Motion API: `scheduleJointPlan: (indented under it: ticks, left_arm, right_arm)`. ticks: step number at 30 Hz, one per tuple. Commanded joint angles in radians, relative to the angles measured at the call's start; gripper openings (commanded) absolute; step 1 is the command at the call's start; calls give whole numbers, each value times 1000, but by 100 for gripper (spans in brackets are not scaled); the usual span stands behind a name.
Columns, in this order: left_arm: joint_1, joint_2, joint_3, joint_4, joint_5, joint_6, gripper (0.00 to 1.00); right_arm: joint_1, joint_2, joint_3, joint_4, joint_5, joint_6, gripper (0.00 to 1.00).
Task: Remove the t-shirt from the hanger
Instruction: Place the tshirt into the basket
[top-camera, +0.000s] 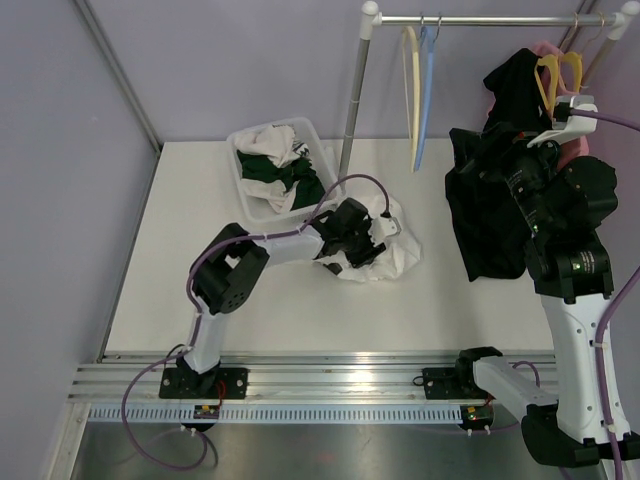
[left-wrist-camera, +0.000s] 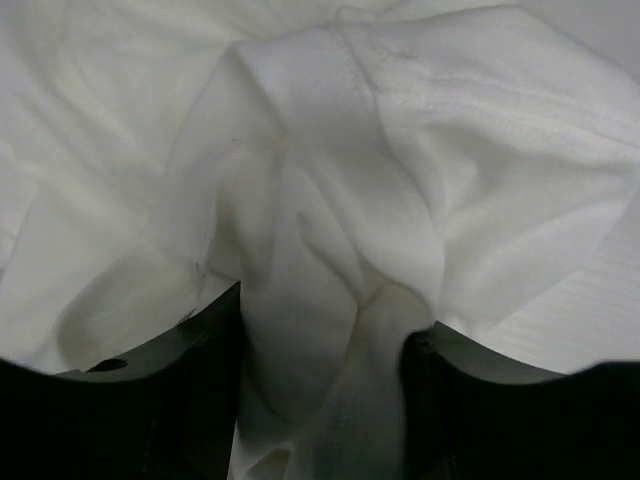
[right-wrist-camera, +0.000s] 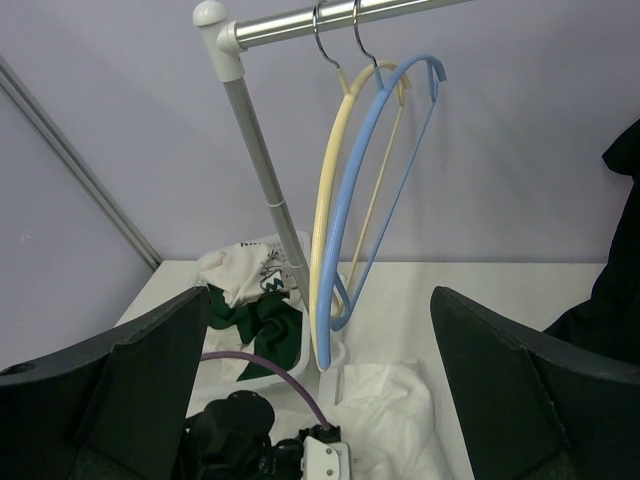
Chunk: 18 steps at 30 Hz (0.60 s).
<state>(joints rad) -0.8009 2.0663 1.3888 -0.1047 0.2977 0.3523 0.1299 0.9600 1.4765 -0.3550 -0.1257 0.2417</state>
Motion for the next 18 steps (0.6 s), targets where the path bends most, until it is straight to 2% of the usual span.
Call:
scheduleJointPlan:
  ticks: [1,2,5,9,11,12,15,17,18]
  left_arm:
    - [-67,43,-14,-145,20,1,46]
    - [-76,35,-25,-156,30,-3,30]
    - [-83,-35,-71,-205,76,-16,0]
    - [-83,-249,-227,-150,90,-39,0]
    - [-72,-398,-247,-183,89,-59,0]
    - [-60,-444,-247,-206,131,-68,0]
    - [29,-633,-238,-279,266,-119,0]
    - [104,-719,-232,-291,281,-169,0]
    - [123,-789,-223,-317,237,-177,0]
  right_arm:
    - [-4,-12,1,50,-26,-8,100]
    - [-4,-12,1,48,-26,-8,100]
    - [-4,-14,-2,51,-29,-10,99]
    - [-4,-15,-4,56,-31,-10,99]
    - [-4,-15,-4,54,-32,-10,99]
    - [-4,-14,-4,54,-34,-9,99]
    - [-4,-14,-4,54,-40,-8,100]
    - [-3,-10,-4,57,-41,-8,99]
    - [-3,-12,-2,54,-40,-10,99]
